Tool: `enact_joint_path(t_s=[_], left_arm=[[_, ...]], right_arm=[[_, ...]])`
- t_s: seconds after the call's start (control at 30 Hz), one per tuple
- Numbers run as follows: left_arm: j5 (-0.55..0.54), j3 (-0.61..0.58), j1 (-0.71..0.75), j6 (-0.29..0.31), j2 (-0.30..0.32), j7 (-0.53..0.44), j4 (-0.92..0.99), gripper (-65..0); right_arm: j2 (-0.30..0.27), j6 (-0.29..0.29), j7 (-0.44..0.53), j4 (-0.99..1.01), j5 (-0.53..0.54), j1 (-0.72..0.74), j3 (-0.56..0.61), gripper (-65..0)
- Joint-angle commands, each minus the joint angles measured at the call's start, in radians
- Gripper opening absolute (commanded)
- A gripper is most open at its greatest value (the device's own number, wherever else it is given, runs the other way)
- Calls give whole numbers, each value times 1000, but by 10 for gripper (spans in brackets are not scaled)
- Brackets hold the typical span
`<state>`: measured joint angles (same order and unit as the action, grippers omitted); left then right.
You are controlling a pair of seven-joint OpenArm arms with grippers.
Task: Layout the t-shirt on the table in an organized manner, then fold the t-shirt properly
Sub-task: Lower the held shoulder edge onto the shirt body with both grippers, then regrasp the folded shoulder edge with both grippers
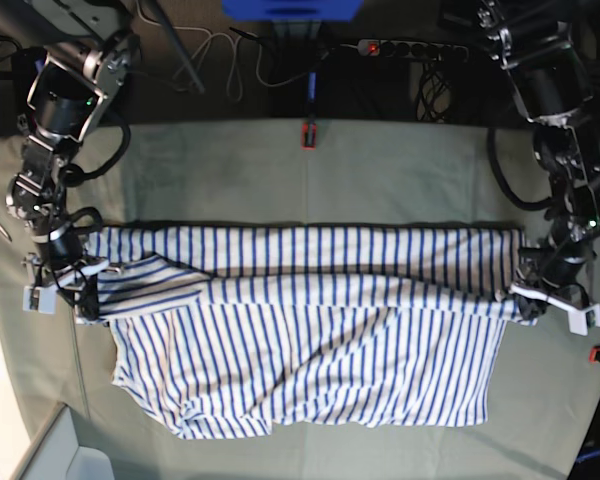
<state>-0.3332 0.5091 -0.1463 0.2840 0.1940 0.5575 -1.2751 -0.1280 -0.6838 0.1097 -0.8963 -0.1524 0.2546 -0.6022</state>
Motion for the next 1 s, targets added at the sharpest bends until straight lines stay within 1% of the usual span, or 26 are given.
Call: enact_joint_path(t_s=[0.0, 0.1, 0.23, 0.27, 0.3, 0.37, 0.43, 0.5, 0.6, 0.7, 0.77, 0.83, 0.97], left_arm=[[-11, 6, -31, 2, 15, -26, -15, -648], [-11, 1, -31, 2, 17, -26, -15, -646], [-11, 0, -37, 2, 17, -21, -15, -645], [-11, 1, -37, 2, 17, -20, -13, -644], [-11, 3, -37, 2, 17, -18, -13, -636], [-11, 4, -37, 2, 17, -18, -13, -593], [-11, 6, -37, 2, 17, -20, -10, -516], [-11, 6, -37, 2, 17, -24, 12, -432], [-13, 7, -51, 2, 17, -26, 27, -330], [-16, 7, -51, 2, 17, -26, 21, -219], [-19, 7, -48, 4, 15, -20, 15, -194], [-19, 7, -45, 7, 15, -18, 15, -193], [-20, 7, 15, 7, 15, -26, 16, -193]], right_arm=[[-17, -14, 32, -14, 18, 24, 15, -650], [-19, -14, 32, -14, 18, 19, 44, -650], [-19, -14, 31, -14, 18, 19, 49, -650], [-19, -14, 29, -14, 18, 21, 49, -638], [-19, -14, 25, -14, 18, 21, 49, -606], [-19, -14, -8, -17, 18, 22, 49, -535], [-26, -14, -40, -21, 18, 25, 49, -452], [-38, -14, -43, -21, 21, 33, 44, -393], [-43, -14, -40, -27, 23, 32, 43, -347], [-43, -14, -44, -77, 23, 13, 41, -339], [-38, -14, -40, -117, 23, -4, 41, -338], [-35, -14, -41, -157, 24, -30, 41, -337], [-34, -14, -41, -203, 24, -74, 41, -337]])
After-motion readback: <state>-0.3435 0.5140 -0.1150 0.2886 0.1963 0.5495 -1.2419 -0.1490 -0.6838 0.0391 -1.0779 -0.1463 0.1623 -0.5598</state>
